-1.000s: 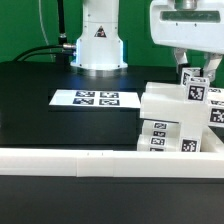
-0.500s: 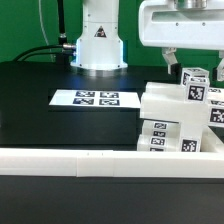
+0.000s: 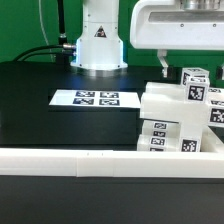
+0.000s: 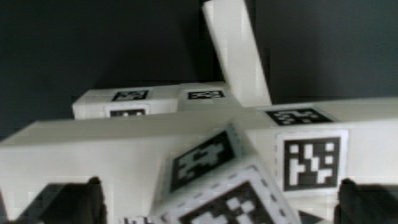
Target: Assemble chair
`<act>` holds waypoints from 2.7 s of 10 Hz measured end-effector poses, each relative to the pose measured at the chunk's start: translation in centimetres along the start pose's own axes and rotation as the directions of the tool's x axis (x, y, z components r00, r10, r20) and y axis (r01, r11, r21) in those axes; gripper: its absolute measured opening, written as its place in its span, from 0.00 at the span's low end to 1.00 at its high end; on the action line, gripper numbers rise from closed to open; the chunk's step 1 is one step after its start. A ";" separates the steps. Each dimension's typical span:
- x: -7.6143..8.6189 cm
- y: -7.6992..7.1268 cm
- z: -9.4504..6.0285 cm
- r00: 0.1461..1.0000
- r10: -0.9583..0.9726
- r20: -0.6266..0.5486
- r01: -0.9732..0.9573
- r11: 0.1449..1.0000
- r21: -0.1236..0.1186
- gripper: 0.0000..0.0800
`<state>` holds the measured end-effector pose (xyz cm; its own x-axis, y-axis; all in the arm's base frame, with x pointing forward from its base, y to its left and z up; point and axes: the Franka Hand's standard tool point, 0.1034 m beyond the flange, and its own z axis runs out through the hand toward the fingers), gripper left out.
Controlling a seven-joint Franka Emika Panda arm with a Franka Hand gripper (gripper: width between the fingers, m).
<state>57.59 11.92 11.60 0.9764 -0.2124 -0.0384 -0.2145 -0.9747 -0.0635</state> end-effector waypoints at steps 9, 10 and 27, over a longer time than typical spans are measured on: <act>-0.1 -0.1 0.1 0.985 -0.172 0.000 0.172 0.985 -0.008 0.36; -0.1 -0.1 0.1 0.995 -0.096 -0.001 0.096 0.995 -0.007 0.36; -0.1 -0.5 0.1 0.601 0.799 0.011 -0.799 0.601 0.011 0.36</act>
Offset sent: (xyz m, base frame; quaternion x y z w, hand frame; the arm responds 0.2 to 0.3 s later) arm 0.0000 0.0000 0.0000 0.0000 0.0000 -0.0650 0.9979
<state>57.65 12.46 11.56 0.4149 -0.9059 -0.0844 -0.9097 -0.4149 -0.0185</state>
